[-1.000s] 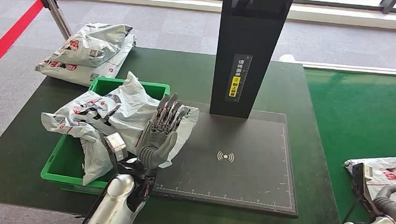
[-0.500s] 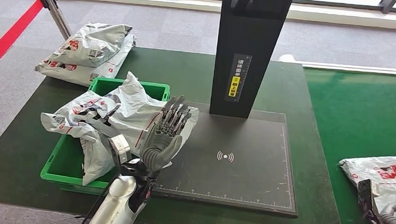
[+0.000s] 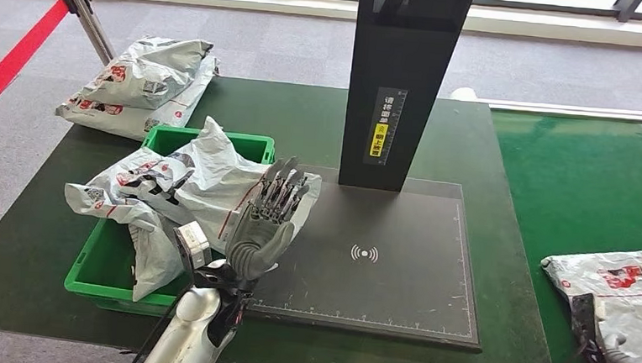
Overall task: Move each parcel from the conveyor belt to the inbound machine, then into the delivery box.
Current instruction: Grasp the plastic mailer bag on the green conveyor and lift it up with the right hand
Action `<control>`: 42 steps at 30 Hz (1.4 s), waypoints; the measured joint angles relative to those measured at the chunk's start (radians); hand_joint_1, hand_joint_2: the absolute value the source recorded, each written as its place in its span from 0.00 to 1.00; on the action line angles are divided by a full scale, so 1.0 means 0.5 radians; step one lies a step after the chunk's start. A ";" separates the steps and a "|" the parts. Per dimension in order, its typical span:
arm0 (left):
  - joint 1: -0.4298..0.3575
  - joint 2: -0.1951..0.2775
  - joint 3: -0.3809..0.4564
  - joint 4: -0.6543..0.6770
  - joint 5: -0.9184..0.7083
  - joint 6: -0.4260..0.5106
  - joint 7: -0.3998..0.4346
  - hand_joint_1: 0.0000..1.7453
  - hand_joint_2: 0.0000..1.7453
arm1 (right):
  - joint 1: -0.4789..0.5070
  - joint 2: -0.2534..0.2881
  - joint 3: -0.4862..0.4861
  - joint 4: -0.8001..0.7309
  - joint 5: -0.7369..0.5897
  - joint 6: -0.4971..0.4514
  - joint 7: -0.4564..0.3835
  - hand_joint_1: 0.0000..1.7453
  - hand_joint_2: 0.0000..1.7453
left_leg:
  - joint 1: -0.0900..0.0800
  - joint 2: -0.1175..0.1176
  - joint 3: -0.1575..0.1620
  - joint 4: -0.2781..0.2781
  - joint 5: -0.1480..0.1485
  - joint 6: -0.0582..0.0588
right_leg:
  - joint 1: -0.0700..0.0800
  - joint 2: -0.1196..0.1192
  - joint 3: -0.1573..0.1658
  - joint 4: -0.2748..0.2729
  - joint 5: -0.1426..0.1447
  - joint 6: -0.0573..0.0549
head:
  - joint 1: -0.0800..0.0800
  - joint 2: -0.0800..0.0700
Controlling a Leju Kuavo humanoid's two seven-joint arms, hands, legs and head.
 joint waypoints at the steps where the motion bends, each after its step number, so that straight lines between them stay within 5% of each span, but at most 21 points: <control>1: 0.000 0.000 -0.001 0.000 -0.001 0.000 0.001 0.00 1.00 | -0.002 -0.010 0.019 0.011 -0.050 0.000 0.040 0.00 1.00 | 0.000 0.000 0.000 0.000 0.001 0.002 | -0.001 0.000 0.000 0.000 0.000 0.001 | -0.003 0.000; 7: 0.012 0.003 -0.001 -0.009 -0.019 -0.008 -0.011 0.00 1.00 | 0.041 -0.018 0.252 0.144 -0.083 0.018 0.103 0.01 1.00 | 0.006 -0.004 0.003 0.000 -0.003 -0.003 | 0.007 -0.003 0.008 -0.002 -0.002 0.001 | 0.002 0.000; 11: 0.017 0.004 -0.001 -0.026 -0.015 -0.017 -0.011 0.00 1.00 | 0.000 -0.022 0.282 0.335 -0.010 0.217 0.004 1.00 1.00 | 0.009 0.000 0.005 0.000 -0.004 -0.004 | 0.011 -0.001 0.010 -0.002 -0.002 -0.001 | 0.003 0.000; 15: 0.018 0.004 -0.001 -0.038 -0.015 -0.032 0.002 0.00 1.00 | -0.030 -0.027 0.282 0.403 0.004 0.429 -0.062 1.00 1.00 | 0.010 0.003 0.008 0.000 -0.004 -0.004 | 0.011 0.000 0.012 -0.003 -0.002 -0.001 | 0.002 0.000; 27: 0.018 0.004 -0.001 -0.049 -0.014 -0.043 0.007 0.00 1.00 | -0.088 -0.035 0.282 0.442 0.005 0.554 -0.221 1.00 1.00 | 0.014 0.025 0.020 0.000 -0.008 -0.008 | 0.015 0.027 0.019 -0.009 0.007 -0.002 | 0.002 0.000; 31: 0.019 0.004 -0.001 -0.056 -0.014 -0.046 0.008 0.00 1.00 | -0.088 -0.035 0.282 0.443 0.023 0.524 -0.241 1.00 1.00 | 0.014 0.027 0.022 0.000 -0.008 -0.008 | 0.015 0.028 0.020 -0.009 0.008 -0.002 | 0.002 0.000; 34: 0.021 0.004 -0.001 -0.069 -0.014 -0.047 0.008 0.00 1.00 | -0.081 -0.030 0.276 0.443 0.013 0.322 -0.332 1.00 1.00 | 0.014 0.026 0.020 0.000 -0.007 -0.007 | 0.014 0.027 0.019 -0.009 0.009 -0.002 | 0.003 0.000; 38: 0.027 0.004 -0.001 -0.106 -0.022 -0.045 0.016 0.00 1.00 | -0.050 0.044 0.194 0.283 -0.045 0.031 -0.707 1.00 1.00 | 0.013 0.021 0.010 0.000 -0.004 -0.006 | 0.014 0.022 0.016 -0.006 0.010 -0.002 | 0.003 0.000; 42: 0.029 0.004 -0.001 -0.126 -0.045 -0.032 0.022 0.00 1.00 | -0.076 0.268 -0.197 -0.247 -0.102 -0.010 -1.509 1.00 1.00 | 0.013 0.013 0.006 0.000 -0.001 -0.008 | 0.014 0.016 0.008 -0.003 0.008 -0.005 | 0.002 0.000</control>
